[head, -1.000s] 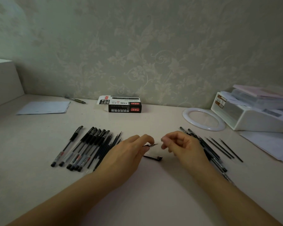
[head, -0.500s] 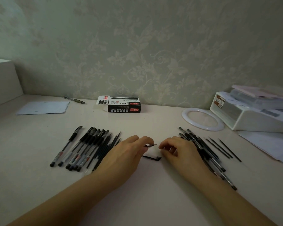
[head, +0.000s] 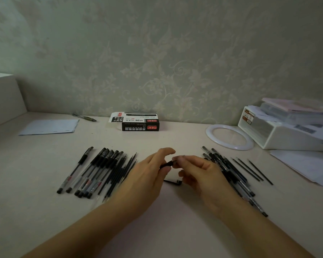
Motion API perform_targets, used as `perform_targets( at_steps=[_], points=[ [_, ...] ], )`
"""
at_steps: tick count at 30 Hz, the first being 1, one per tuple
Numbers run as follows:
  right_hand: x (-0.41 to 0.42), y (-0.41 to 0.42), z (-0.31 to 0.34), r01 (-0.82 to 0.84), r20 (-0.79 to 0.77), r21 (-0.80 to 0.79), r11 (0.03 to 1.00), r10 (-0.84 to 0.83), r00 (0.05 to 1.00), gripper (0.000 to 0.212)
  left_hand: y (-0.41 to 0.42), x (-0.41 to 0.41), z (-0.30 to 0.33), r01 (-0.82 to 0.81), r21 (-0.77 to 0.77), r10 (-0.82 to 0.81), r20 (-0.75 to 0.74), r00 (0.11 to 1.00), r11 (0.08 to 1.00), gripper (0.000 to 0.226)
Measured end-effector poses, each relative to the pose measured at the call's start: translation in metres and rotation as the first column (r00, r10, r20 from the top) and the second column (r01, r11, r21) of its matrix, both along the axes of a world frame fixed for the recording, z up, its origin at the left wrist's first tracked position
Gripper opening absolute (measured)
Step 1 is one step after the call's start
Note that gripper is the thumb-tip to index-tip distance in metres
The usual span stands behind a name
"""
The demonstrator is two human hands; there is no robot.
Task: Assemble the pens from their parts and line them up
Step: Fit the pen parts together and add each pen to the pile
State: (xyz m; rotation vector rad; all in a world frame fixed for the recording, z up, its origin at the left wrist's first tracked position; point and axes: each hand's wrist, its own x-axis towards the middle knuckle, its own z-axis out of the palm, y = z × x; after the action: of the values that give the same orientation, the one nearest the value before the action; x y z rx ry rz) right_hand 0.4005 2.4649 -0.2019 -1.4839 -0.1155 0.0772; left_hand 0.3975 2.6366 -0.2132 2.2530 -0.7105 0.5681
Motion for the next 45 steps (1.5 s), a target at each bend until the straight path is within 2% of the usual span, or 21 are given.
perform_targets(
  at_steps=[2, 4, 6, 8, 10, 13, 14, 16, 18, 22, 25, 27, 29, 33, 36, 38, 41, 43, 45],
  points=[
    [0.005, -0.004, 0.002, 0.065, -0.027, 0.104, 0.992, -0.063, 0.998, 0.017, 0.002, 0.0, 0.0, -0.021, 0.024, 0.021, 0.0, 1.0, 0.999, 0.033],
    [0.012, -0.013, 0.008, 0.236, 0.034, 0.158, 0.959, -0.244, 0.969, 0.016, 0.005, 0.002, -0.001, -0.051, 0.05, 0.051, 0.004, 0.999, 0.997, 0.032],
    [0.018, -0.029, 0.019, 0.445, 0.163, 0.17, 0.879, -0.47, 0.867, 0.016, 0.01, 0.004, -0.001, -0.108, 0.07, 0.108, 0.001, 0.994, 0.992, 0.028],
    [0.021, -0.051, 0.027, 0.619, 0.369, 0.037, 0.785, -0.586, 0.721, 0.018, 0.016, 0.007, -0.001, -0.198, 0.086, 0.199, -0.005, 0.98, 0.976, 0.021],
    [0.022, -0.071, 0.028, 0.716, 0.585, -0.222, 0.662, -0.497, 0.641, 0.016, 0.022, 0.009, 0.0, -0.314, 0.102, 0.318, -0.02, 0.948, 0.944, 0.015],
    [0.024, -0.089, 0.02, 0.726, 0.675, -0.574, 0.38, -0.283, 0.682, 0.017, 0.034, 0.011, 0.002, -0.479, 0.18, 0.494, -0.046, 0.868, 0.859, 0.02],
    [0.024, -0.092, 0.017, 0.71, 0.661, -0.642, 0.291, -0.259, 0.704, 0.017, 0.037, 0.012, 0.003, -0.511, 0.216, 0.534, -0.06, 0.843, 0.832, 0.023],
    [0.025, -0.096, 0.011, 0.658, 0.606, -0.73, 0.185, -0.269, 0.749, 0.017, 0.042, 0.011, 0.004, -0.546, 0.272, 0.587, -0.095, 0.804, 0.792, 0.028],
    [0.026, -0.097, 0.007, 0.604, 0.55, -0.784, 0.141, -0.294, 0.782, 0.019, 0.044, 0.011, 0.004, -0.561, 0.304, 0.615, -0.122, 0.779, 0.77, 0.029],
    [0.027, -0.094, 0.003, 0.54, 0.483, -0.832, 0.124, -0.318, 0.816, 0.02, 0.045, 0.01, 0.005, -0.562, 0.339, 0.626, -0.112, 0.772, 0.754, 0.021],
    [0.026, -0.092, 0.003, 0.536, 0.482, -0.838, 0.109, -0.317, 0.817, 0.021, 0.041, 0.009, 0.009, -0.552, 0.267, 0.583, -0.053, 0.81, 0.79, 0.023],
    [0.025, -0.091, 0.005, 0.563, 0.508, -0.818, 0.114, -0.314, 0.802, 0.022, 0.035, 0.005, 0.012, -0.487, 0.251, 0.512, -0.044, 0.858, 0.837, 0.029],
    [0.025, -0.086, 0.006, 0.607, 0.556, -0.779, 0.158, -0.276, 0.784, 0.02, 0.028, 0.001, 0.011, -0.405, 0.299, 0.452, -0.107, 0.885, 0.864, 0.037],
    [0.019, -0.061, 0.007, 0.656, 0.646, -0.663, 0.361, -0.166, 0.745, 0.013, 0.022, -0.003, 0.005, -0.333, 0.447, 0.439, -0.157, 0.884, 0.83, 0.029],
    [0.01, -0.033, 0.005, 0.564, 0.638, -0.643, 0.518, -0.045, 0.768, 0.009, 0.022, -0.002, 0.005, -0.336, 0.5, 0.455, -0.133, 0.881, 0.798, 0.022],
    [0.003, -0.016, 0.002, 0.426, 0.562, -0.623, 0.656, -0.003, 0.827, 0.009, 0.021, -0.002, 0.005, -0.331, 0.522, 0.457, -0.13, 0.88, 0.786, 0.021],
    [-0.005, 0.003, -0.002, 0.154, 0.336, -0.546, 0.824, 0.047, 0.941, 0.008, 0.019, -0.003, 0.006, -0.327, 0.502, 0.445, -0.132, 0.886, 0.8, 0.022],
    [-0.008, 0.011, -0.004, 0.013, 0.187, -0.461, 0.887, 0.083, 0.979, 0.012, 0.018, -0.002, 0.01, -0.333, 0.412, 0.409, -0.111, 0.906, 0.848, 0.021],
    [-0.007, 0.016, -0.005, -0.078, 0.101, -0.359, 0.93, 0.122, 0.987, 0.02, 0.016, -0.004, 0.015, -0.289, 0.277, 0.326, -0.097, 0.94, 0.916, 0.017]
  ],
)
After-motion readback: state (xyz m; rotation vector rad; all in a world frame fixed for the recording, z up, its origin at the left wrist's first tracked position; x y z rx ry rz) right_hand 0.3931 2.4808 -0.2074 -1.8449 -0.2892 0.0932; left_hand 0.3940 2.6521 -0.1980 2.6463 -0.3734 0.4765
